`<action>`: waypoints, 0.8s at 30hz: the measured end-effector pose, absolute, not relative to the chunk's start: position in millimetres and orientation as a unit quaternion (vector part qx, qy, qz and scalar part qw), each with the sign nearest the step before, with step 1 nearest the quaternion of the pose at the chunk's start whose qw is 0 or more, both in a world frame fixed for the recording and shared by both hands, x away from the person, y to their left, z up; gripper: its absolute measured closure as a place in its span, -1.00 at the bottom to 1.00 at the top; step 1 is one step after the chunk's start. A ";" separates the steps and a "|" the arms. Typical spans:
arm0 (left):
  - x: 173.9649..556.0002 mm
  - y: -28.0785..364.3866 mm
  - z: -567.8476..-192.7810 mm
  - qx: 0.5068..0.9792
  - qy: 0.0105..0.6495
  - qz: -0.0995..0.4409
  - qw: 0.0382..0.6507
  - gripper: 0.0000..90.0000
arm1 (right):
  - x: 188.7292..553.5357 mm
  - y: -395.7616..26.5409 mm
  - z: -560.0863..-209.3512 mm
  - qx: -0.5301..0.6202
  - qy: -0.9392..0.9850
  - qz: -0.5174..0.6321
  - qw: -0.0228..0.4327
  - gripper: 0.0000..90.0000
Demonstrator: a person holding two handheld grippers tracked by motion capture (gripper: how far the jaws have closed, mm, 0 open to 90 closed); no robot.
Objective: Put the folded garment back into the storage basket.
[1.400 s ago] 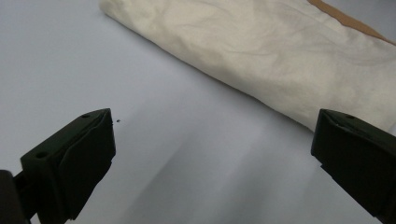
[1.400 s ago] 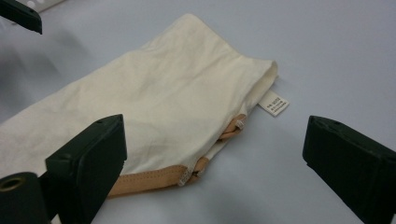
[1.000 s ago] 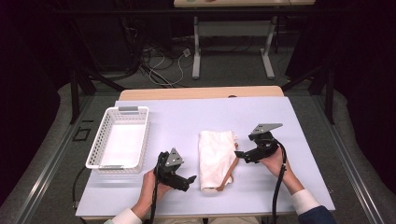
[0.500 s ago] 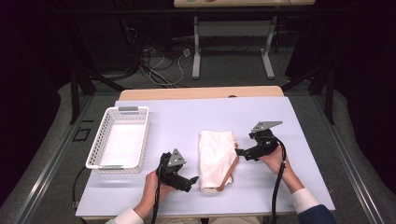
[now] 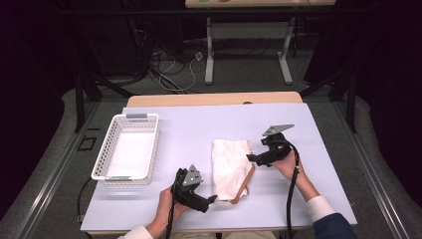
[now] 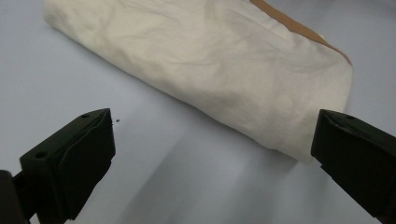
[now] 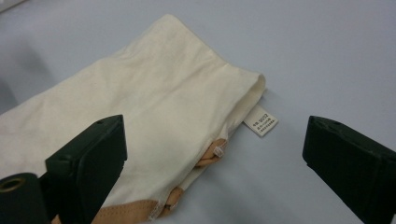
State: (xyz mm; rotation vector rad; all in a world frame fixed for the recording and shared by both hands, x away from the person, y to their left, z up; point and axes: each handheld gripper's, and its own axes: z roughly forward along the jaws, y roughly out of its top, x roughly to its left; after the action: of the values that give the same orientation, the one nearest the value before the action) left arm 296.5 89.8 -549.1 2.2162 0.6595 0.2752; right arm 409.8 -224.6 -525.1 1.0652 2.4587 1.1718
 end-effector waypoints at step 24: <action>283.8 64.5 -558.4 0.901 0.236 0.101 0.350 -0.93 | 449.3 -193.4 -549.2 0.388 0.837 0.370 0.111 -0.60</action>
State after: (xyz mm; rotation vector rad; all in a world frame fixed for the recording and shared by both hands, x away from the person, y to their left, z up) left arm 283.8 64.5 -558.4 2.3343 0.6123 0.2604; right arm 449.3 -193.4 -549.2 1.1384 2.4596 1.0857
